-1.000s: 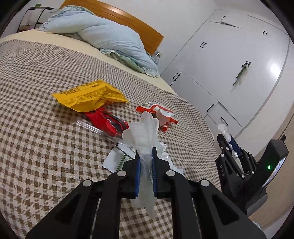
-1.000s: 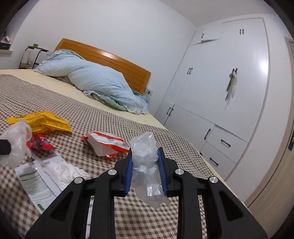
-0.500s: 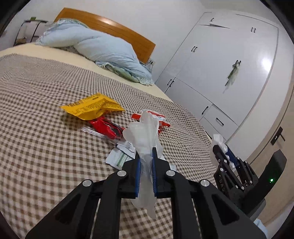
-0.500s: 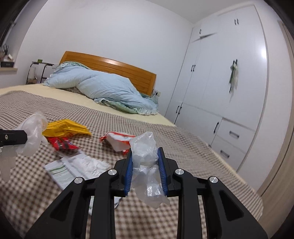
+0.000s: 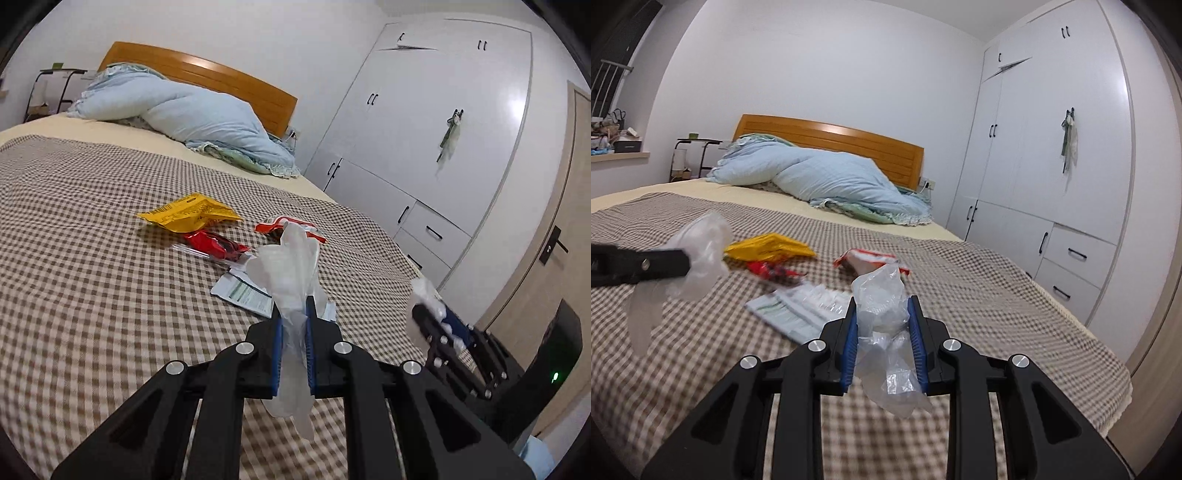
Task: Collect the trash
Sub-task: 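Carry both held items off the bed down over the floor trash bag, then open the left tool to drop the clear glove into the trash bag, then open the right tool to drop the white plastic bag into the trash bag, then raise both open tools out of the trash bag back over the bed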
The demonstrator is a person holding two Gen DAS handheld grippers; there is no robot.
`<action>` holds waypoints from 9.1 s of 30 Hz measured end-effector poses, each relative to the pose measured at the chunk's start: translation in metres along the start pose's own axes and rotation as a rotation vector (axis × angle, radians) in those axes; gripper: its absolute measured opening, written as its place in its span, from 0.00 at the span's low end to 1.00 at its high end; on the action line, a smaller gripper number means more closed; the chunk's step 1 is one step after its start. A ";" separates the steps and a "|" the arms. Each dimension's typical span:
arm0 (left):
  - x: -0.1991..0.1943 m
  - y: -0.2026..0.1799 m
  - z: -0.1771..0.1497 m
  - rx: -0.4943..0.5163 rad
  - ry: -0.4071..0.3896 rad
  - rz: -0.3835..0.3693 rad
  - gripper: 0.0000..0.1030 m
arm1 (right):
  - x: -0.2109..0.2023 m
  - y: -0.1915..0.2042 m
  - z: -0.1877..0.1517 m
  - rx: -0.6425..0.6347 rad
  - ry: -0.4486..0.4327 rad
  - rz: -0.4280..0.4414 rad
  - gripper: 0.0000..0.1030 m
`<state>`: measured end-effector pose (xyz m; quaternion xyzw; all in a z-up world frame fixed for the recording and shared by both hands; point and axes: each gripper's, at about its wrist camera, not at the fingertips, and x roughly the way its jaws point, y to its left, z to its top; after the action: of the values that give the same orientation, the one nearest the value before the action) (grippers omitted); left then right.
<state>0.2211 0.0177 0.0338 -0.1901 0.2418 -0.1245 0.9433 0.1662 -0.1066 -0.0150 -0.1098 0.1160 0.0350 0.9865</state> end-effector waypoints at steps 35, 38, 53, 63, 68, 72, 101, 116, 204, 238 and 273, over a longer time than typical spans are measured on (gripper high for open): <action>-0.113 -0.050 -0.074 0.063 0.128 0.091 0.08 | -0.124 -0.007 -0.061 0.000 0.069 0.120 0.25; -0.120 -0.051 -0.081 0.069 0.138 0.094 0.08 | -0.131 -0.006 -0.069 -0.005 0.085 0.125 0.25; -0.141 -0.045 -0.116 0.088 0.194 0.101 0.08 | -0.162 0.006 -0.095 -0.013 0.189 0.178 0.25; -0.146 -0.029 -0.145 0.072 0.267 0.116 0.08 | -0.167 0.010 -0.107 0.012 0.268 0.221 0.25; -0.143 -0.026 -0.163 0.073 0.311 0.117 0.08 | -0.166 0.013 -0.113 0.020 0.312 0.247 0.25; -0.136 -0.024 -0.180 0.080 0.363 0.120 0.08 | -0.163 0.021 -0.120 0.007 0.351 0.271 0.25; -0.058 0.037 -0.265 -0.108 0.725 0.212 0.08 | -0.123 0.068 -0.187 -0.064 0.725 0.433 0.25; -0.036 0.040 -0.290 -0.050 0.814 0.296 0.08 | -0.100 0.085 -0.203 -0.105 0.838 0.442 0.25; -0.007 0.083 -0.325 -0.027 0.922 0.567 0.93 | -0.053 0.105 -0.282 -0.189 1.092 0.418 0.61; -0.023 0.078 -0.298 -0.094 0.833 0.530 0.93 | -0.073 0.082 -0.238 -0.090 0.927 0.409 0.92; -0.101 0.016 -0.217 0.029 0.392 0.318 0.93 | -0.122 0.029 -0.160 0.097 0.598 0.394 0.92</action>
<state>0.0281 0.0005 -0.1071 -0.1085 0.4452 -0.0125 0.8888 0.0100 -0.1192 -0.1444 -0.0440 0.4198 0.1854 0.8874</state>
